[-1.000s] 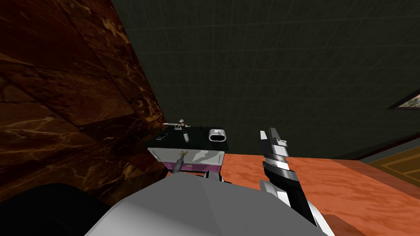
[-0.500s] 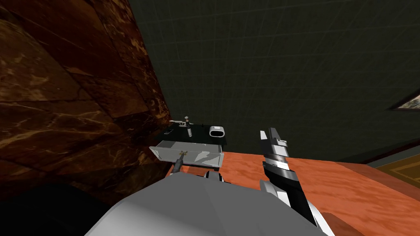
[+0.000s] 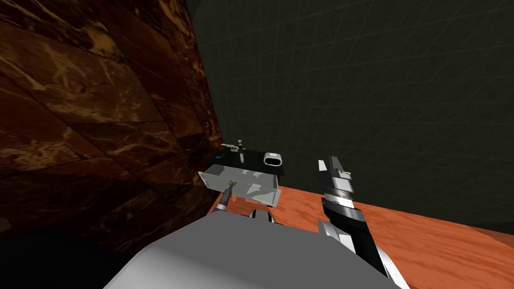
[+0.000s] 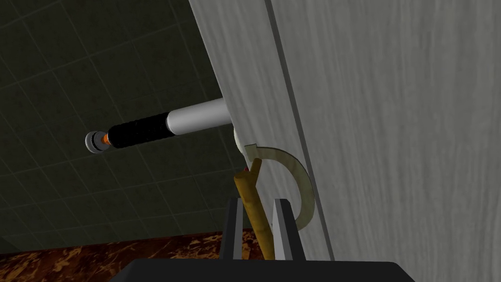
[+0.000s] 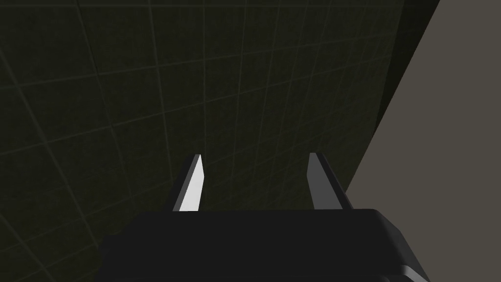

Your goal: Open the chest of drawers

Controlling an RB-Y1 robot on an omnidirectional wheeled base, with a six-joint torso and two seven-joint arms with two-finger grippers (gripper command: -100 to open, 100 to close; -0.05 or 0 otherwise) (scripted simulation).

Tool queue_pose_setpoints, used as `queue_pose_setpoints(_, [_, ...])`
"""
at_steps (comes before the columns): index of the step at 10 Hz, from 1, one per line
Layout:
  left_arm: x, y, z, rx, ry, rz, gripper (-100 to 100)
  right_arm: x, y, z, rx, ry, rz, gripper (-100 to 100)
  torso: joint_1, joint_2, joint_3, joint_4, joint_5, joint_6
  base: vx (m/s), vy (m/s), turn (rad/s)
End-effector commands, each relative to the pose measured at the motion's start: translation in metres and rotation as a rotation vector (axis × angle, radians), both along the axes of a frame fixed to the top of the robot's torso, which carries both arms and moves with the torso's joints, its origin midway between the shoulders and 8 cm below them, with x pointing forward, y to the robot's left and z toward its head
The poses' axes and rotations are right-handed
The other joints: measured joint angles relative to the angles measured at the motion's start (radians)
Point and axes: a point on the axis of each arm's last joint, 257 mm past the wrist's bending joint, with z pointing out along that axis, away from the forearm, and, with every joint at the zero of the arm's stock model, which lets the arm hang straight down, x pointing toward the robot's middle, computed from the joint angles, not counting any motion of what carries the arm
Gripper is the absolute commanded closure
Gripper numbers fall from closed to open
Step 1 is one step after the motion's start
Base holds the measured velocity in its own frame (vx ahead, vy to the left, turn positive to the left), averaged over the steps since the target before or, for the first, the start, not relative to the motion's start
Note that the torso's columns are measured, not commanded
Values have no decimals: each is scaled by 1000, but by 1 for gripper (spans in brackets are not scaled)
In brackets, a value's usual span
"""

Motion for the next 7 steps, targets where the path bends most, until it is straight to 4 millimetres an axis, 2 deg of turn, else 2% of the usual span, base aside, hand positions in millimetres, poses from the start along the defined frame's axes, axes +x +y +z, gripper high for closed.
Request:
queue_pose_setpoints(1, [31, -34, 5, 3, -7, -87, 100, 0, 0, 0, 0, 0, 0, 0, 1, 1, 1, 0, 0, -1, -128, 22, 304])
queue_pose_setpoints(2, [34, -35, 8, 3, -13, -89, 100, 0, 0, 0, 0, 0, 0, 0, 2, 3, 1, 3, -3, -3, -82, 13, 116])
queue_pose_setpoints(3, [50, -25, 12, 0, 3, -82, -100, 0, 0, 0, 0, 0, 0, 0, 0, 2, 1, 4, -3, -1, -106, -21, 0])
queue_pose_setpoints(4, [50, -25, 12, 0, 3, -82, -100, 0, 0, 0, 0, 0, 0, 0, -2, 4, 2, 3, -3, -1, -95, -22, -11])
queue_pose_setpoints(7, [80, -18, 27, 0, 3, -82, -100, 0, 0, 0, 0, 0, 0, 0, 2, 0, 0, 1, 0, -1, -82, -17, -5])
